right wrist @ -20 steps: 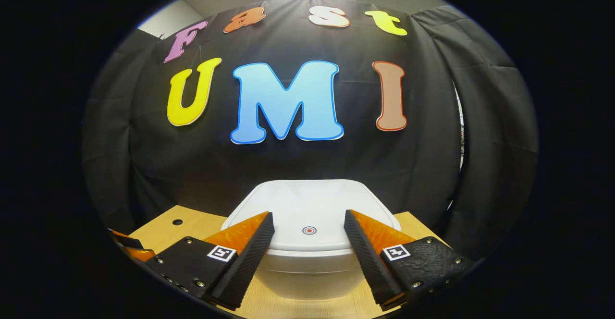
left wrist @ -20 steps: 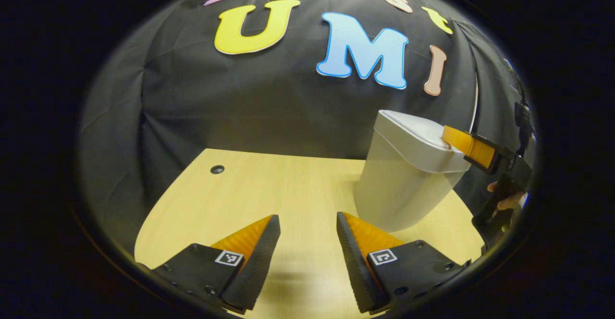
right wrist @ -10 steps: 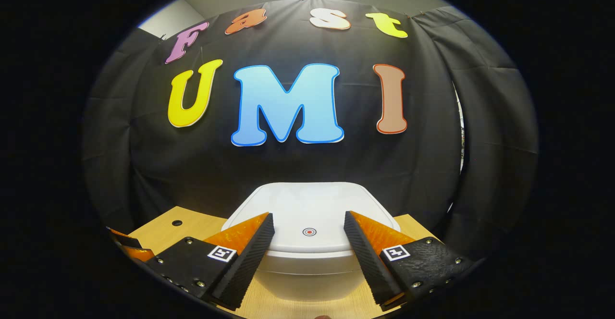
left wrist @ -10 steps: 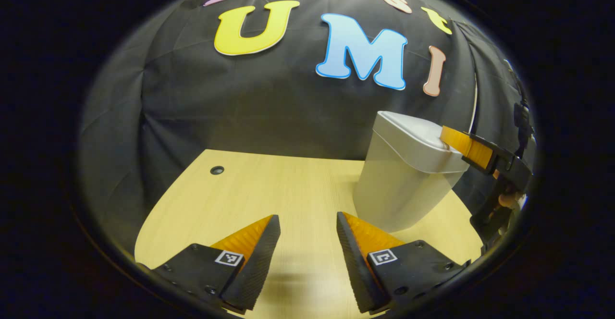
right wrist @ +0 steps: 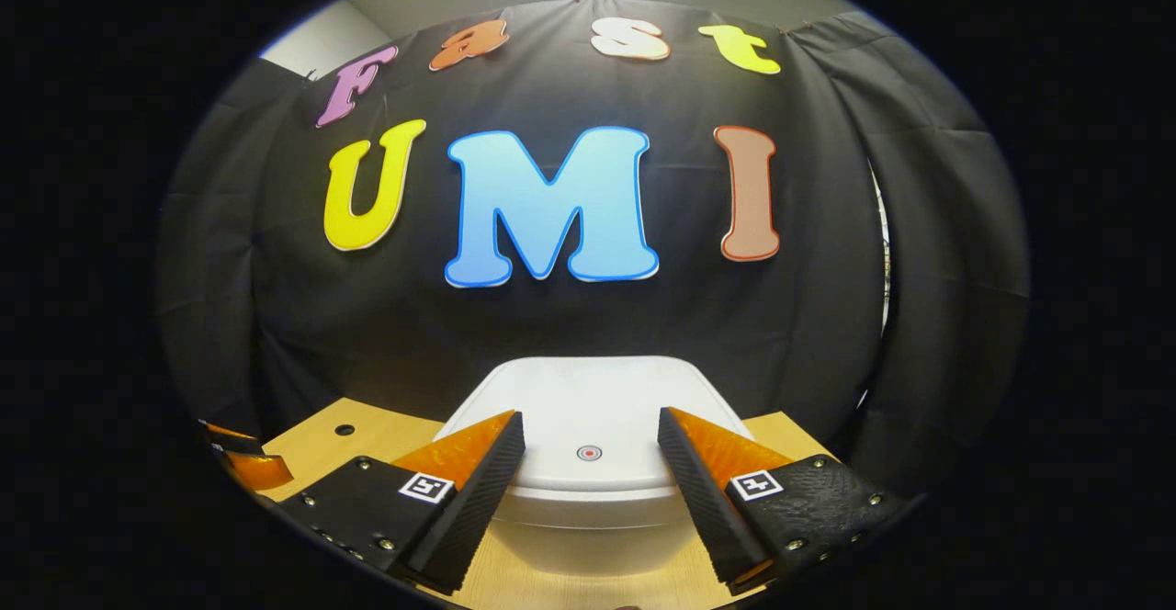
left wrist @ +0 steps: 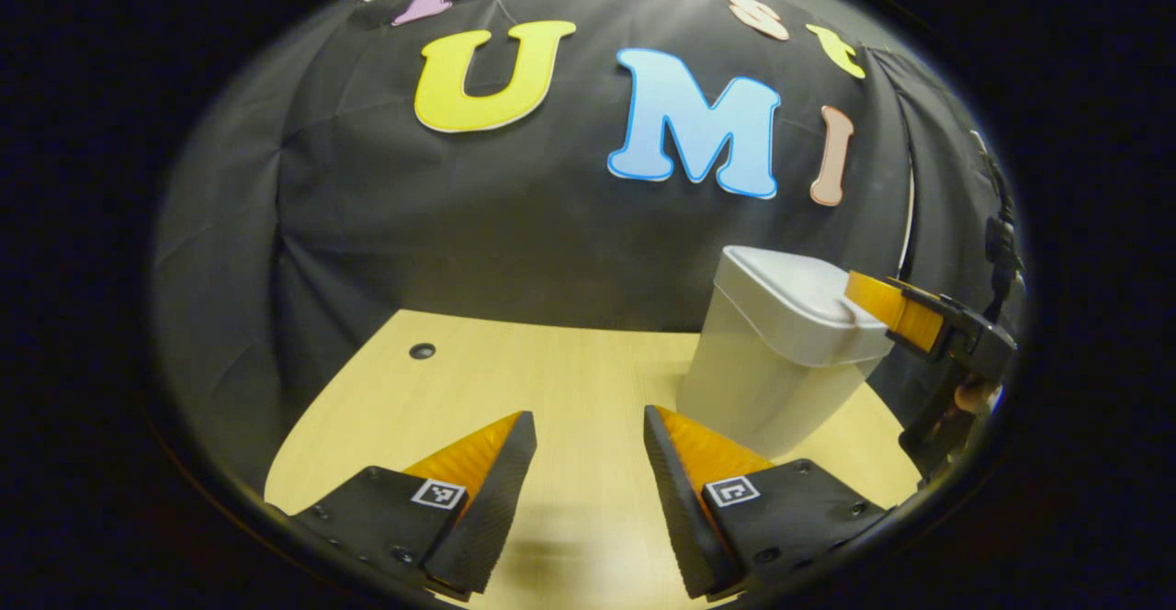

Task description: Press the lid of the desktop garbage bin to open it, pick up the crumpled paper on the desktop and throw it into the bin, then pick up the pop can on the desktop and drop it into the bin, and finally close the garbage bin lid.

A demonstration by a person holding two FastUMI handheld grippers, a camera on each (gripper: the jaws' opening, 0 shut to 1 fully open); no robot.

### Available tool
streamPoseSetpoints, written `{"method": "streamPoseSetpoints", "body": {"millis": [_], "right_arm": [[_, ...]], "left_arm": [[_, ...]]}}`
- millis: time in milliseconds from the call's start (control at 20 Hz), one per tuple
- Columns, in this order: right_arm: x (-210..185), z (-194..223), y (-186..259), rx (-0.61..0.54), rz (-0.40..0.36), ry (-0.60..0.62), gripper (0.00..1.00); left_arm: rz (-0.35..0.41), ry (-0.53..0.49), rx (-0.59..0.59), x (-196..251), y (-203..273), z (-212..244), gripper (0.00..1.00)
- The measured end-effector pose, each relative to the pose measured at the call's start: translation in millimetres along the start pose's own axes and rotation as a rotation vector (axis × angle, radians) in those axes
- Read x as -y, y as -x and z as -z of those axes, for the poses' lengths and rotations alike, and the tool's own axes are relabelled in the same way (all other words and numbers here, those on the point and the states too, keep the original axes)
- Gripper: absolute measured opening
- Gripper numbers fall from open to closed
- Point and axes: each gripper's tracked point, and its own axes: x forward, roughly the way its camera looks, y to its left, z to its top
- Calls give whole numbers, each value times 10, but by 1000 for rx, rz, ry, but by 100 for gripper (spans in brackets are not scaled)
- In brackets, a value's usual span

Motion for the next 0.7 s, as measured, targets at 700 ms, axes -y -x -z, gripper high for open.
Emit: {"method": "streamPoseSetpoints", "body": {"millis": [700], "right_arm": [[-128, -575, 802, 133, -30, 35, 94]], "left_arm": [[-16, -128, 305, 309, 785, -1079, 77]]}}
